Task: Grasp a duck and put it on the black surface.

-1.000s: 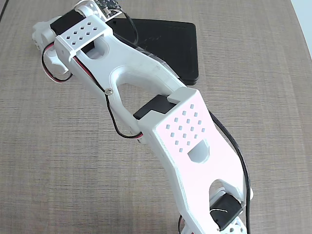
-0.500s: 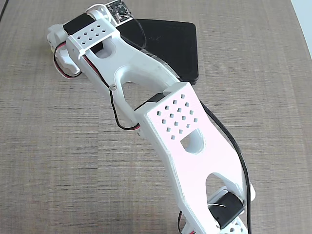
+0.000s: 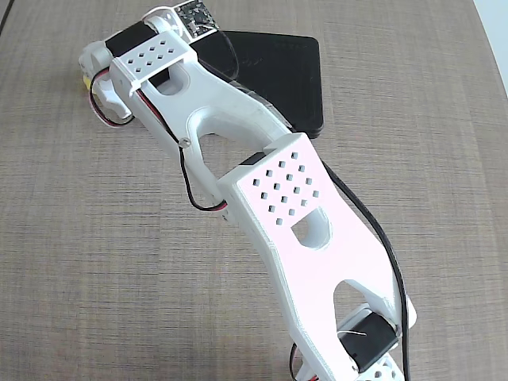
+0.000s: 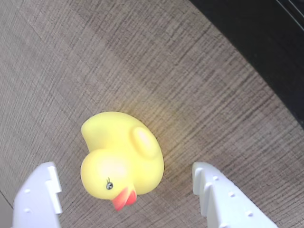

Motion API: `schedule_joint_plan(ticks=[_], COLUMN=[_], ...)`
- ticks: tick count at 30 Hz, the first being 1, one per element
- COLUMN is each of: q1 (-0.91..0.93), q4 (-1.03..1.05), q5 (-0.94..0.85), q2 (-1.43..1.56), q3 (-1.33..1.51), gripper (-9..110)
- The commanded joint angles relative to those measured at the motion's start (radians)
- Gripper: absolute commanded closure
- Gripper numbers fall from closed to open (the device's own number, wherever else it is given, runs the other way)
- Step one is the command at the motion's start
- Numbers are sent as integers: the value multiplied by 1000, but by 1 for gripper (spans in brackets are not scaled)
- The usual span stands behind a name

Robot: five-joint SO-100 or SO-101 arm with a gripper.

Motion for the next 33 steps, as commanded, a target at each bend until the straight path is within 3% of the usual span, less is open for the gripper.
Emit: schedule_joint_plan(ticks=[1, 20, 33], q1=[-5, -23, 11], q4=[-11, -107, -92], q5=[5, 6, 6], q2=[20, 18, 126], q3=[-44, -43, -29], gripper=[80, 96, 97])
